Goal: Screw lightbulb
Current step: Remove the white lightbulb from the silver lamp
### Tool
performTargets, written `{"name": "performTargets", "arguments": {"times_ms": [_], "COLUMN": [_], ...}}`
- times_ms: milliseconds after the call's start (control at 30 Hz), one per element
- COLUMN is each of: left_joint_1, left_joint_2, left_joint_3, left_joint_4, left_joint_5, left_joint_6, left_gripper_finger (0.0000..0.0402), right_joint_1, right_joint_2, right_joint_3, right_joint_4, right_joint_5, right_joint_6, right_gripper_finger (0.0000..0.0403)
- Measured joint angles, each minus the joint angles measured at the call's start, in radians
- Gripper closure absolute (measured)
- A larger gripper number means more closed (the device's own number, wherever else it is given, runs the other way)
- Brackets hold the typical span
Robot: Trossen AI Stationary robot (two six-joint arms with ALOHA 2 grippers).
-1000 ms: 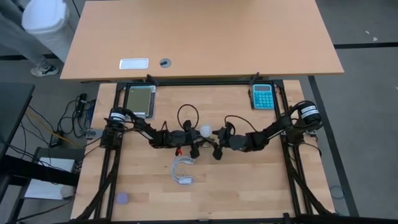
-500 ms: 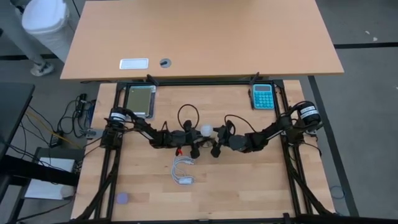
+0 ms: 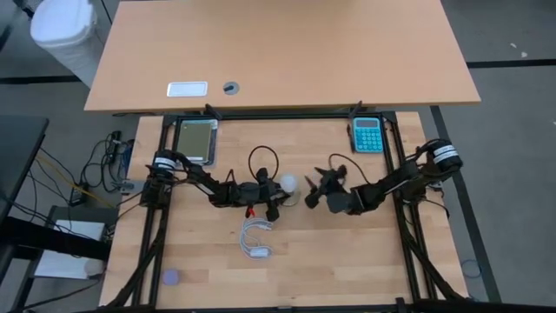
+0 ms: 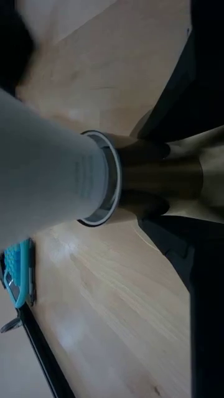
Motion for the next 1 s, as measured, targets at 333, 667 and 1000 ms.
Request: {"name": "performTargets", "arguments": {"times_ms": [333, 667, 1000], "left_joint_1": [0.002, 0.002, 0.002], "left_joint_2": [0.0, 0.0, 0.001], "left_joint_3": [0.0, 0.0, 0.0], "left_joint_4": [0.007, 0.007, 0.007], "left_joint_5": [0.004, 0.003, 0.002], "left_joint_6": [0.002, 0.002, 0.002], "left_gripper_finger": [0.0213, 0.0213, 0.0213], "right_joint_1": [0.008, -0.05, -0.086], "right_joint_2": [0.003, 0.055, 0.06], "right_joint_3": [-0.043, 0.007, 0.033], "right_joint_4": [0.188, 0.244, 0.246], "right_joint_5": [-0.337, -0.445, -0.522], "right_joint_6": [-0.063, -0.138, -0.184], "right_gripper_finger": [0.0177, 0.0177, 0.0176]}}
